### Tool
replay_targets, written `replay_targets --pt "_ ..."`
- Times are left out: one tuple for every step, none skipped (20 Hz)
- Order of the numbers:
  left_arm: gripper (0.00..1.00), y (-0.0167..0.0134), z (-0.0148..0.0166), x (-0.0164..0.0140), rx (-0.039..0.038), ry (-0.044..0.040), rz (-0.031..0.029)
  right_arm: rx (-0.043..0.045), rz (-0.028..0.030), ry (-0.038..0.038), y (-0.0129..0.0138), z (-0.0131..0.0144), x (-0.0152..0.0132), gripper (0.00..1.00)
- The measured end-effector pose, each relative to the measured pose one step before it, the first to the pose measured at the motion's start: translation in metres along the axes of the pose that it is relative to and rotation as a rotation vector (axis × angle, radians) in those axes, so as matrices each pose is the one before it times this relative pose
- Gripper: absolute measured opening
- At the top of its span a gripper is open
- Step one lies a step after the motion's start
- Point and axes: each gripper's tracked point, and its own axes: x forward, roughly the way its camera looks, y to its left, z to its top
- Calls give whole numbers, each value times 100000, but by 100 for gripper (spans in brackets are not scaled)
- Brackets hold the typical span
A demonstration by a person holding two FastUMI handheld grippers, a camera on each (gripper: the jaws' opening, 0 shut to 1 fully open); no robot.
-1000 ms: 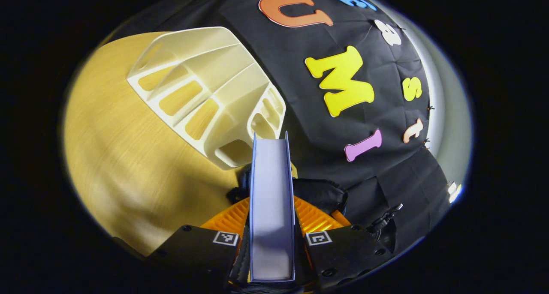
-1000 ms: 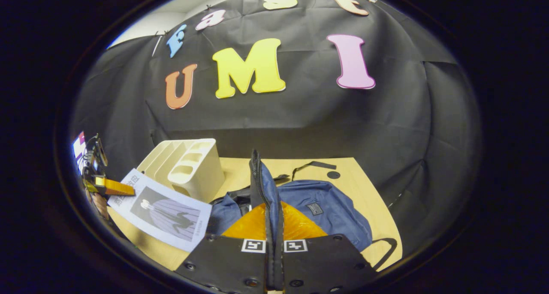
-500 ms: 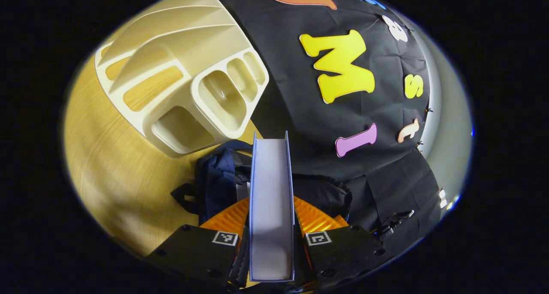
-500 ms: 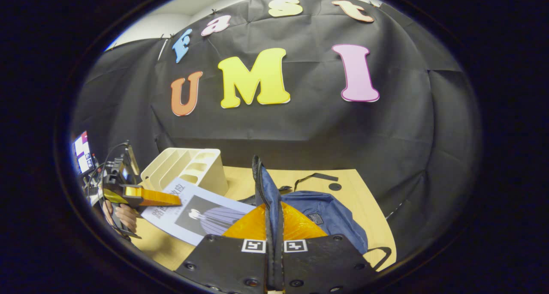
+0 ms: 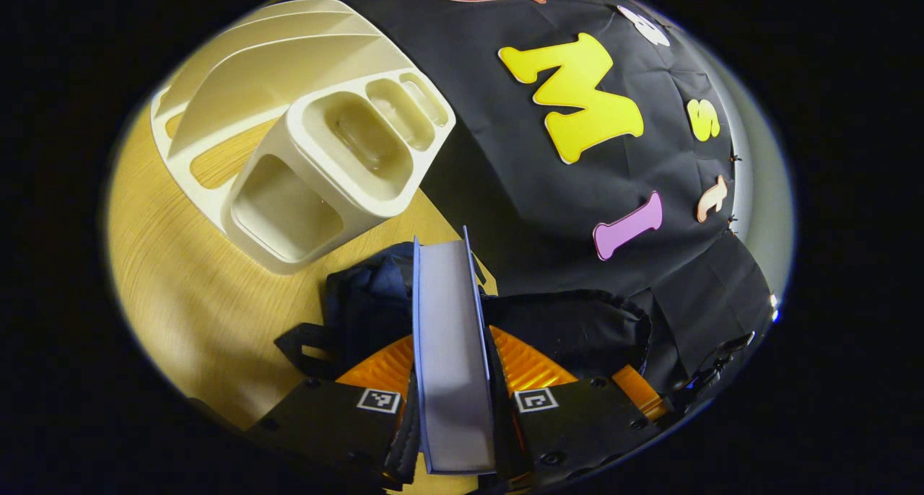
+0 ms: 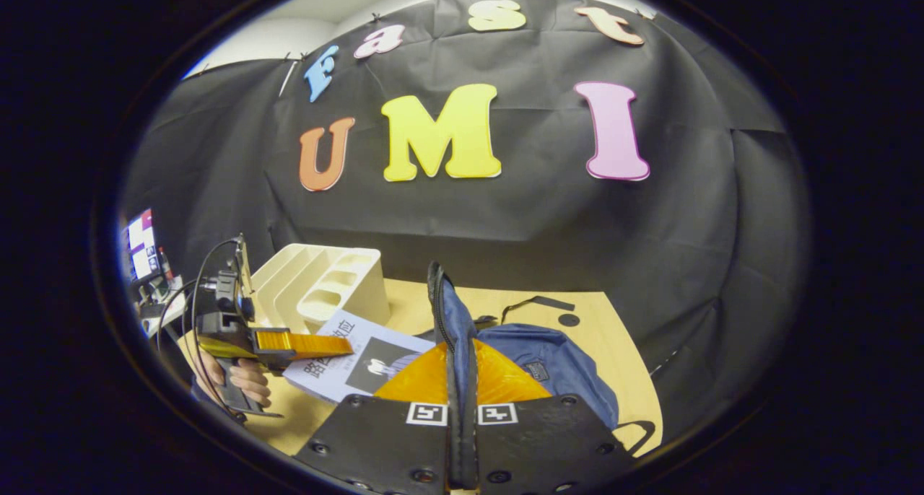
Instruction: Open the schoolbag, grab two books from the bookshelf and put them into the schoolbag.
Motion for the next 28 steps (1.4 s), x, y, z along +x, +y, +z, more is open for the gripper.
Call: replay_targets --pt "43 137 -418 112 1758 -1456 326 -216 207 -502 95 -160 -139 1" --pt "43 67 -235 115 397 -1403 243 -356 165 -87 53 -9 15 0" --pt "43 -26 -342 185 962 -698 283 -31 -94 227 -79 -161 69 0" --pt "43 13 -377 80 2660 -868 528 578 31 415 -49 -171 -12 1" --pt "44 -103 -119 330 617 -1506 339 948 391 -87 -14 -55 -5 1" --pt "44 -47 -346 408 -245 -727 46 333 44 -104 31 23 -97 1" --pt "44 -274 -567 315 1376 106 120 -145 50 -470 46 142 -35 1" --pt "39 -169 -584 443 1709 -172 129 -231 103 -355 79 183 -81 1" --pt "44 -142 -531 465 354 -88 -327 -424 141 -433 353 283 -50 1" --pt "45 -304 -514 568 -380 307 -326 -580 457 -305 233 152 -66 1" --pt "44 -382 -451 689 48 349 -532 -514 483 -180 216 -79 -5 1" --pt "45 -366 -476 574 -331 369 -572 -243 454 32 188 28 -15 1" --pt "44 -298 -314 593 -405 118 -695 -145 308 41 133 31 -11 1" --pt "45 -343 -263 620 -287 398 -507 -3 267 -57 -37 -33 22 1" --pt "45 -130 -401 580 -652 57 -340 164 65 -45 -32 -154 -60 1" --pt "45 -213 -332 531 -263 415 -193 48 151 -78 -67 5 40 1" --pt "44 -218 -595 594 787 933 558 178 151 -112 -23 -136 -27 1" --pt "45 -167 -214 234 312 -24 177 176 218 69 -111 -106 38 1" --pt "45 -288 -11 273 919 -715 608 130 347 6 -75 -122 26 1" --pt "46 -213 -65 301 1645 -628 538 178 42 -136 -141 90 35 1" --pt "46 -267 -119 275 1066 -523 198 220 -49 -187 -204 -38 25 1" --pt "46 -406 -283 798 -122 400 50 174 -175 -243 -160 60 -22 1" --pt "47 -160 -271 340 -621 344 19 303 -93 -83 -149 -99 40 1" --pt "47 -178 -320 347 473 -213 129 365 -62 -97 -95 -35 39 1" --pt "47 -141 -576 257 -234 280 450 256 -87 83 -110 -105 45 1" --pt "47 28 -184 138 -292 -871 126 -78 -607 -169 -260 -70 -56 1" --pt "47 -36 -63 166 -952 -657 -220 170 -871 -336 -345 9 13 1" --pt "47 125 -204 253 -495 334 262 126 -406 -172 -175 -7 -18 1"
